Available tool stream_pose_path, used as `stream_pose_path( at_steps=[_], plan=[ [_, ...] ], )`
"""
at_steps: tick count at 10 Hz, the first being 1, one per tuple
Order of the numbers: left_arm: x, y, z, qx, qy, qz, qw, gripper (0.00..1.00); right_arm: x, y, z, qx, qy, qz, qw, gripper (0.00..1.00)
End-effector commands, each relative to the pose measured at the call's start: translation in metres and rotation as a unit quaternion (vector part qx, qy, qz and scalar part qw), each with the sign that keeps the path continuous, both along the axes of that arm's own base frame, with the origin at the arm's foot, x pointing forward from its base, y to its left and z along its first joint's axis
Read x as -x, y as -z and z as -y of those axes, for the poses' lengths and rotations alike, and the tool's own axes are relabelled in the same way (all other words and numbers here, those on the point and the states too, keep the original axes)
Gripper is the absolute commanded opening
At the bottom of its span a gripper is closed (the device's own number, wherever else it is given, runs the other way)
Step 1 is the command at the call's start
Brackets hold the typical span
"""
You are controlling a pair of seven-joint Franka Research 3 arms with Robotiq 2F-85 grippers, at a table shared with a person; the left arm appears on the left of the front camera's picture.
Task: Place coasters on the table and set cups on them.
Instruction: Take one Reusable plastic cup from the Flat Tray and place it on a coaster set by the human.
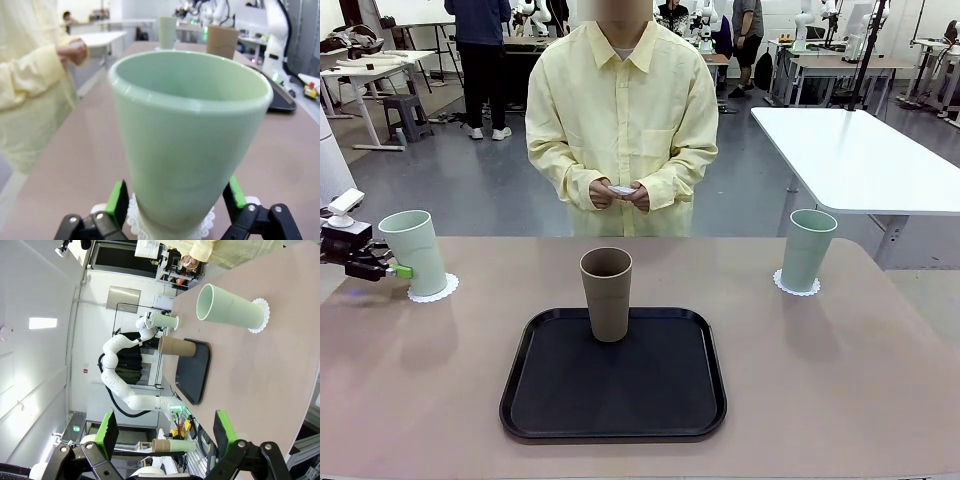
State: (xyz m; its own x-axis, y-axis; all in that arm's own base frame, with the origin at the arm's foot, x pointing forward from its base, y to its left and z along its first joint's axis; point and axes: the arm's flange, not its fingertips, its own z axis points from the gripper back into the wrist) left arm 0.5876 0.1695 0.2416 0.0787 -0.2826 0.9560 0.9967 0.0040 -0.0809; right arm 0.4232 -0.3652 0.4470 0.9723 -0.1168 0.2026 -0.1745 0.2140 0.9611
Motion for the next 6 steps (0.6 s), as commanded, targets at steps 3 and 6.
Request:
stream_pose_path(
  at_steps=[3,6],
  plan=[
    [0.0094,0.0007,-0.0039,-0.019,0.017,0.022,0.999,1.00,0.0001,0.0004,-0.0011,0.003,0.001,-0.004,1.000,1.00],
    [0.0111,-0.0064,-0.0099,-0.067,0.018,0.032,0.997,1.00,0.0001,0.0004,-0.0011,0.003,0.001,-0.004,1.000,1.00]
  ],
)
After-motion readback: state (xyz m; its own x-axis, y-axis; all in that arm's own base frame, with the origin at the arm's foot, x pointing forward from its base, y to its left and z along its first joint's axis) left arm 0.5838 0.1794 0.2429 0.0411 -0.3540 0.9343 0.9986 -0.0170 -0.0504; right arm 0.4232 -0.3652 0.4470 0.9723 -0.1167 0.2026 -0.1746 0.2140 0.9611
